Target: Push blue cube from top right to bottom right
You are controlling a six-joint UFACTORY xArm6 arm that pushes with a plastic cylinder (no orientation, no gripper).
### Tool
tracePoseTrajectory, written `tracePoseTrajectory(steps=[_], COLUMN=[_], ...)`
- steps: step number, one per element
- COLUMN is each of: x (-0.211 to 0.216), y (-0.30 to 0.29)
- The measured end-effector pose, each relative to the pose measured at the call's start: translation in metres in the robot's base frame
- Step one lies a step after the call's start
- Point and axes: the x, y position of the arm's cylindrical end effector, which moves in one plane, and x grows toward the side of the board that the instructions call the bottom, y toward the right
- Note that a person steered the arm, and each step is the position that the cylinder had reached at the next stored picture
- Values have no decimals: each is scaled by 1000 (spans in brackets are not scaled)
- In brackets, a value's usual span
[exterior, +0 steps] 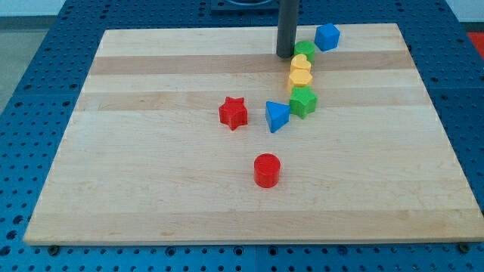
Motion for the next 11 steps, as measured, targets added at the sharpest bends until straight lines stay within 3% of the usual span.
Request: tracePoseTrajectory(steps=[1, 2, 3, 4, 7, 8, 10, 11], x=[-14, -60, -79, -65, -41, 22, 206, 252], y=[0, 2, 42, 88, 89, 89, 89, 89])
